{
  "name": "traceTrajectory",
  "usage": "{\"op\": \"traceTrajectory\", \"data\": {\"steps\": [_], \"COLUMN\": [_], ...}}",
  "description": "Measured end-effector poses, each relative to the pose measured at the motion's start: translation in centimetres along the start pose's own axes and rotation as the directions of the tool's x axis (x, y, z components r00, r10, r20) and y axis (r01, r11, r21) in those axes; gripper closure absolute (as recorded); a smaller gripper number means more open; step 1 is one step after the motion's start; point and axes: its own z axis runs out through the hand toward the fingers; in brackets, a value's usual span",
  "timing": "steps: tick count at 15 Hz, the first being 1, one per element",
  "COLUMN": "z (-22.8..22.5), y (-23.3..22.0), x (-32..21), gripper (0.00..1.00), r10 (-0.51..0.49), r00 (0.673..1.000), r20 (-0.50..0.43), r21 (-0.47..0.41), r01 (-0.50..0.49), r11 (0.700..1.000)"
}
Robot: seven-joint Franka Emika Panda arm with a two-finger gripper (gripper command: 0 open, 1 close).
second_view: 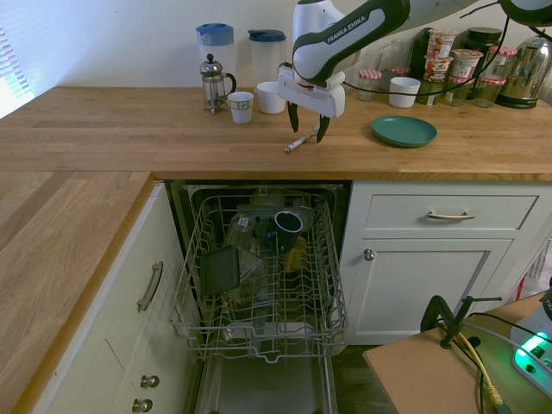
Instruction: Put the fork in the dishwasher
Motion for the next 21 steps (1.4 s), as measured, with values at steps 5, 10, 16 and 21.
{"op": "traceTrajectory", "data": {"steps": [5, 10, 16, 21], "z": [0.2, 0.5, 1.0, 1.1], "y": [-0.5, -1.2, -1.6, -1.6], "x": [-0.3, -1.0, -1.6, -1.7], "gripper": [0.00, 0.00, 1.00, 1.00], "r10": [0.003, -0.004, -0.002, -0.008], "r00": [1.000, 0.999, 0.999, 0.999], "r20": [-0.012, -0.034, -0.039, -0.032], "r21": [-0.010, -0.034, -0.046, -0.052], "r01": [-0.003, 0.003, 0.000, 0.006], "r11": [1.000, 0.999, 0.999, 0.999]}}
